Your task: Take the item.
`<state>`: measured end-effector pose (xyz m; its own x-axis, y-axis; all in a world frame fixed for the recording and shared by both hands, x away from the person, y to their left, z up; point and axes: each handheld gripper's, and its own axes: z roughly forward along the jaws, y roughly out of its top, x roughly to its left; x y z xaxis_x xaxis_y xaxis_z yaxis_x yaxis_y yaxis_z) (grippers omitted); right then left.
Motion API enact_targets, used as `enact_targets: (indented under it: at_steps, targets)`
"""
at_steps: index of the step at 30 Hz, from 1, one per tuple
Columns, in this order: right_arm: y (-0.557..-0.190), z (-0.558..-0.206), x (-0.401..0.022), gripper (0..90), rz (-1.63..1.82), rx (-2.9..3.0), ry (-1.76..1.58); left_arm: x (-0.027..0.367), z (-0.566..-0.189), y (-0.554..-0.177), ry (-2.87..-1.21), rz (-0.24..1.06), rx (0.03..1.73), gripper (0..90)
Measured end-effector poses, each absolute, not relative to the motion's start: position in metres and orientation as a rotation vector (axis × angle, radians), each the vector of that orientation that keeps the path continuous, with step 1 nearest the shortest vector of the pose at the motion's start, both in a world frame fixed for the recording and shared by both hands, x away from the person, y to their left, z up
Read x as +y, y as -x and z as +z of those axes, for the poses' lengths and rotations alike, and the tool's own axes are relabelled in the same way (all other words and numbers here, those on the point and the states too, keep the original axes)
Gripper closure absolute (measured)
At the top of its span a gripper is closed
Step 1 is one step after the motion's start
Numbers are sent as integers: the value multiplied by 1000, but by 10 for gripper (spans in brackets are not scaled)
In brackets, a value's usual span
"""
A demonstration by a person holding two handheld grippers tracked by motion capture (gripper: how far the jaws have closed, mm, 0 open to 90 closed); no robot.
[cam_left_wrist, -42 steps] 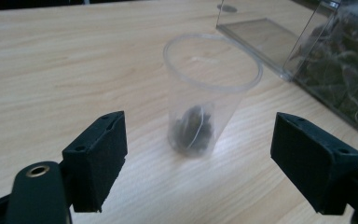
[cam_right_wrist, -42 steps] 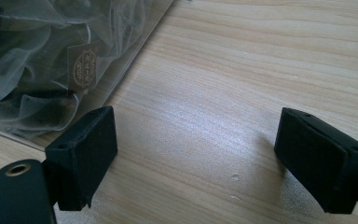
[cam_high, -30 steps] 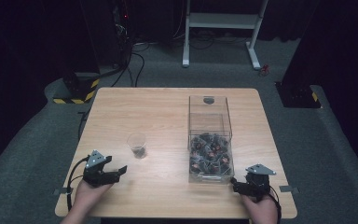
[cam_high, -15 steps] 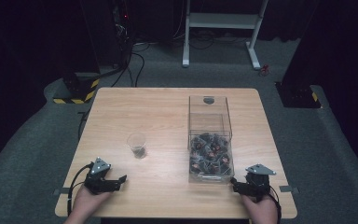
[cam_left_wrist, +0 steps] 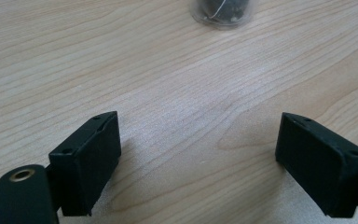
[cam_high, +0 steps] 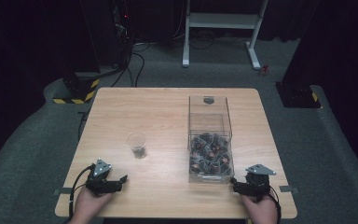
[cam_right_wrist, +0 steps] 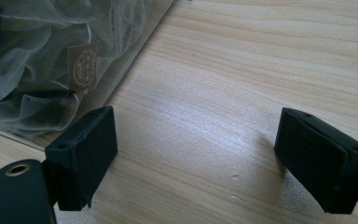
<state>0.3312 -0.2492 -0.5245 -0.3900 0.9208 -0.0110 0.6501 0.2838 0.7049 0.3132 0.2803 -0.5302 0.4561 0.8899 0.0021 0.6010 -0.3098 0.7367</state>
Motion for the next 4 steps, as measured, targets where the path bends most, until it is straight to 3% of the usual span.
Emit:
enact_targets:
  at_steps: [4]
  targets:
    - [-331, -524, -249, 126, 874, 2139, -1414, 280, -530, -313, -2029, 546, 1241, 143]
